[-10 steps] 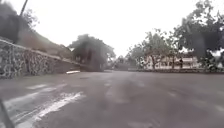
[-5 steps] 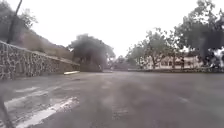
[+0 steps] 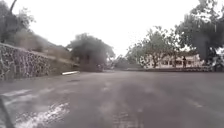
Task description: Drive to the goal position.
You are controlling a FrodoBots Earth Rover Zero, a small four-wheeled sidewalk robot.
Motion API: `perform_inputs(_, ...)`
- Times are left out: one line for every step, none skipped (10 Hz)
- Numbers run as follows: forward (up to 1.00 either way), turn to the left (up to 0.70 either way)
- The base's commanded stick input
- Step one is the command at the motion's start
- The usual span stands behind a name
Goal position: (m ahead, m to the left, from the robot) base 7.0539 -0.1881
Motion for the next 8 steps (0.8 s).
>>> perform_inputs(0.7, 0.14)
perform_inputs(0.7, 0.14)
perform_inputs(0.7, 0.09)
perform_inputs(0.7, 0.03)
perform_inputs(0.7, 0.0)
perform_inputs(0.7, 0.0)
perform_inputs(0.7, 0.0)
perform_inputs(0.7, 0.0)
